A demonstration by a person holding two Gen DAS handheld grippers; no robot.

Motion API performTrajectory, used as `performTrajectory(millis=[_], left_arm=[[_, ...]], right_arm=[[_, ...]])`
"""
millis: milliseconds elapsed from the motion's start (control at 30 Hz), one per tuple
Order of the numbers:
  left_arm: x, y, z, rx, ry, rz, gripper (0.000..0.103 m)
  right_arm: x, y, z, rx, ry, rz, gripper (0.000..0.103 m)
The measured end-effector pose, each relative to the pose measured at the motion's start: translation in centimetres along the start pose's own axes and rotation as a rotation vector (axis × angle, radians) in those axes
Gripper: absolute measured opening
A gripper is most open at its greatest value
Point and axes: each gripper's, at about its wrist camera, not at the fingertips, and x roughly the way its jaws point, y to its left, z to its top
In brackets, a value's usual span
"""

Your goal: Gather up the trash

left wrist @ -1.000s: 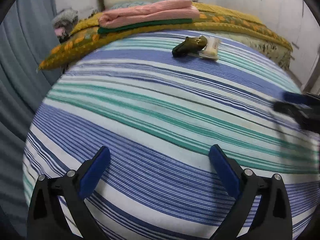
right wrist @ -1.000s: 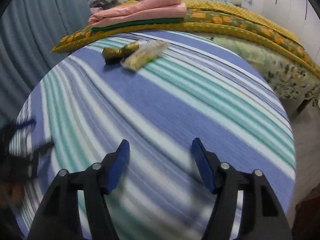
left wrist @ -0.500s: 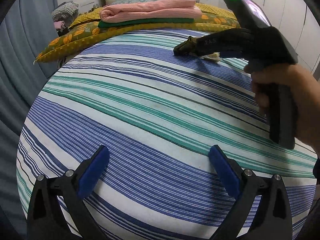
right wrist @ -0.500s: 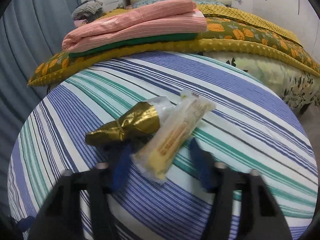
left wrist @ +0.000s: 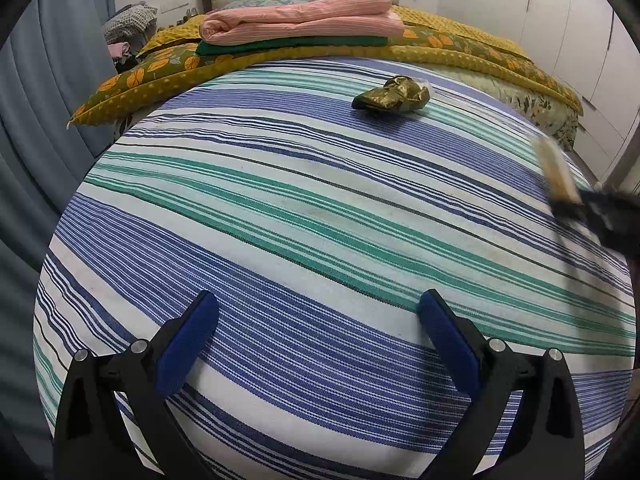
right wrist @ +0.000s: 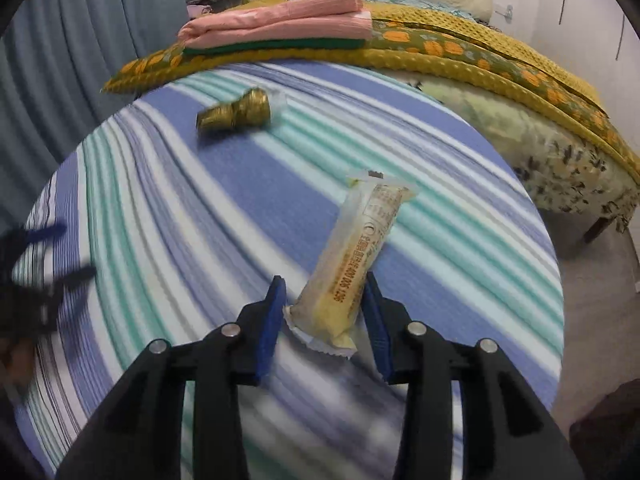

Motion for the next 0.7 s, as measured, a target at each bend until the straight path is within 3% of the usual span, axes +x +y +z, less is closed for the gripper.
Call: performTrajectory(millis=[33, 100, 300, 467, 700], left_arm=[[0.0, 0.0, 0.0, 0.000, 0.000, 0.000, 0.099], [0.0, 0.0, 0.0, 0.000, 0.000, 0.000, 0.099], [0.0, 0.0, 0.0, 0.002, -0.001, 0.007, 0.099], [0.2, -0.4, 0.6, 0.023, 0.002, -0.007, 0.099], [4.4, -3.8, 6.8, 0.196, 0.006, -0.067, 0.099]], right_arm=[[-0.2, 0.0, -0.6, 0.004, -0.005, -0.001, 0.052], [-0.6, 0.1, -1.9, 0.020, -0.032, -0.012, 0.078], [-0.3, -0.5, -2.7, 0.111, -0.047, 0.007, 0.084], [0.1, 0.5, -2.4, 0.065, -0.024, -0.024, 0.091], [0.1, 0.4, -2.6, 0.067, -0.023, -0.016, 0.093]])
